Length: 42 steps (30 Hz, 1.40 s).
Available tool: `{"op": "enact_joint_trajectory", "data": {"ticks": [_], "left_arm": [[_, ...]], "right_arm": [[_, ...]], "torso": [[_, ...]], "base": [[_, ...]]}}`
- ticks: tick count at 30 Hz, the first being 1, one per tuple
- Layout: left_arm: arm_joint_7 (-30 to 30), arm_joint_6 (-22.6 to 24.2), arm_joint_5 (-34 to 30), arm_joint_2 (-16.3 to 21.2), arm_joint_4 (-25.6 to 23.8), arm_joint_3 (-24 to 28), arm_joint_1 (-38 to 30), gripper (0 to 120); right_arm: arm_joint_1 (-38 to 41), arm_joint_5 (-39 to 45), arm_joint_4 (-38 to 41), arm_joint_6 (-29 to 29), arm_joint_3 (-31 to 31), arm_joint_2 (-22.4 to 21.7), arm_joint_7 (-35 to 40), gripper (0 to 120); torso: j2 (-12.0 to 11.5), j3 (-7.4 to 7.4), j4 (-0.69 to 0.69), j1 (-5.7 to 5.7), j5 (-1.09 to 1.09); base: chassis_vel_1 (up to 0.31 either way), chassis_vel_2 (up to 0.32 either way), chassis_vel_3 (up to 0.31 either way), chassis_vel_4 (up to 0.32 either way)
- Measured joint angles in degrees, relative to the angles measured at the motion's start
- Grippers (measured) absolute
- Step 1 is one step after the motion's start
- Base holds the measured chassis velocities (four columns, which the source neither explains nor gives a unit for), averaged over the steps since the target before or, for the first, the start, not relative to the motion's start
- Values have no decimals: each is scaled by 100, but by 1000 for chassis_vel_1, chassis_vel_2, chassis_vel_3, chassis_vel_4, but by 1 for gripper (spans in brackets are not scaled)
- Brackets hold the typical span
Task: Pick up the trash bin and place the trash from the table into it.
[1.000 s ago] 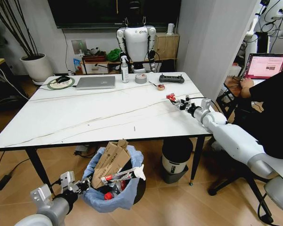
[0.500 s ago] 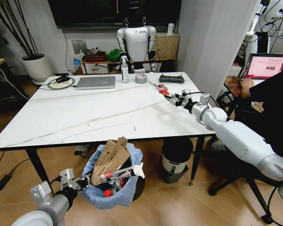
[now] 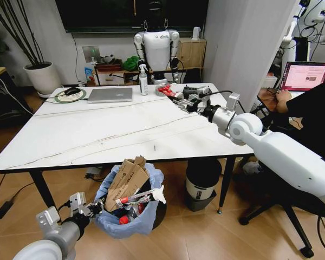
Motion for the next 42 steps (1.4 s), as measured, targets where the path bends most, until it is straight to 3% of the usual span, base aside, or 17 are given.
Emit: {"op": "enact_joint_trajectory", "data": {"ticks": [11, 22, 33, 42], "left_arm": [[0, 0, 13, -24, -48, -60, 47, 0], [-1, -1, 16, -104, -70, -106, 77, 0], [-24, -2, 33, -182, -123, -167, 119, 0], [-29, -2, 47, -229, -150, -176, 119, 0]], "right_arm": [[139, 161, 1088, 53, -355, -97, -97, 49], [109, 11, 1835, 183, -1143, -222, -218, 49], [62, -301, 1949, 222, -1616, -90, -309, 49], [26, -722, 1568, 324, -1890, 41, -469, 49]], "torso": [[-1, 0, 0, 0, -1], [-1, 1, 0, 0, 0], [-1, 1, 1, 0, 1], [0, 1, 1, 0, 0]], "base": [[0, 0, 0, 0], [0, 0, 0, 0], [0, 0, 0, 0], [0, 0, 0, 0]]}}
